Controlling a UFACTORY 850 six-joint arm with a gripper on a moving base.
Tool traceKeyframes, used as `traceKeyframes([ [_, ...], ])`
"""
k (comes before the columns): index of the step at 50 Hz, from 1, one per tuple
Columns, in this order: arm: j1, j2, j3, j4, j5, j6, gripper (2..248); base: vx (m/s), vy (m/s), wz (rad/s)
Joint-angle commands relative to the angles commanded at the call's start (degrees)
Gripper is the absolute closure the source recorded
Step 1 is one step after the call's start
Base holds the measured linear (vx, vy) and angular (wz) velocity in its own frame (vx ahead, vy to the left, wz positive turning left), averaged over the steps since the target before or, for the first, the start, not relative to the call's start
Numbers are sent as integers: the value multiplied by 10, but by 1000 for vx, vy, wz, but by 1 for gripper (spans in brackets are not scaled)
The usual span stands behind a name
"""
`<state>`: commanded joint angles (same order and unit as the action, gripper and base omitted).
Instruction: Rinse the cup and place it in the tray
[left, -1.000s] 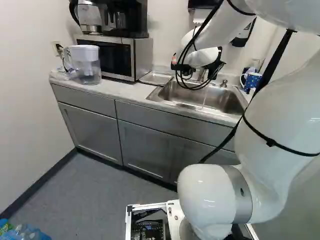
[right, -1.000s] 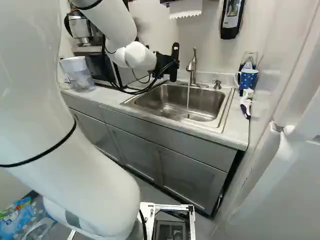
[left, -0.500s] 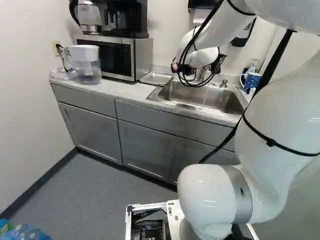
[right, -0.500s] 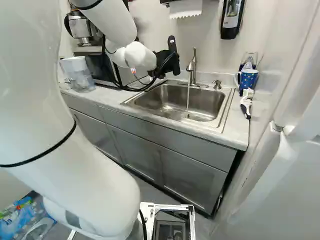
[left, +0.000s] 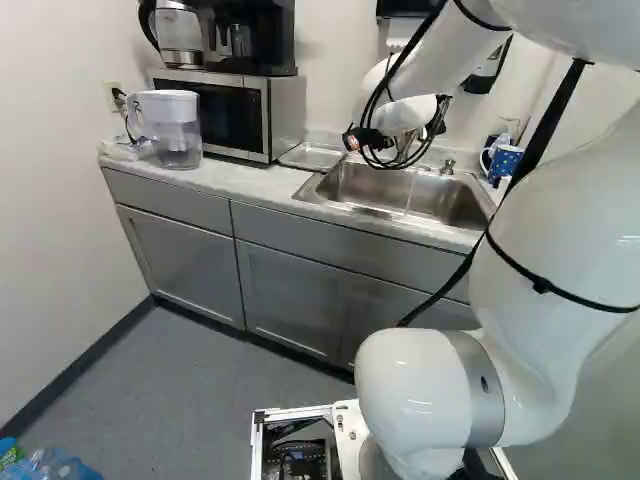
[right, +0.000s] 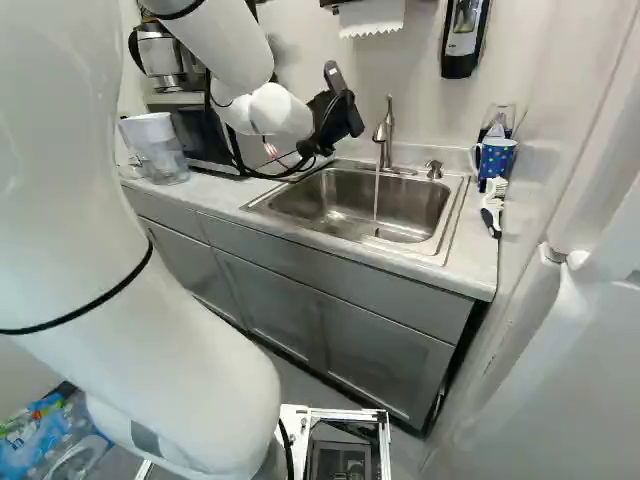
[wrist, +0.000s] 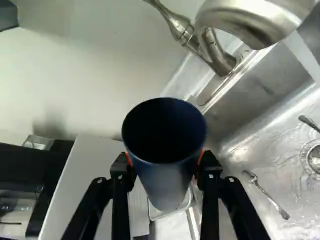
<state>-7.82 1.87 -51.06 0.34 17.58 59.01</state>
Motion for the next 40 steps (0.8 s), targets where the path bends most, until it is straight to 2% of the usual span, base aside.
traceKeyframes([
  [40, 0, 0, 0, 0, 0, -242, 124, 0, 0, 0],
])
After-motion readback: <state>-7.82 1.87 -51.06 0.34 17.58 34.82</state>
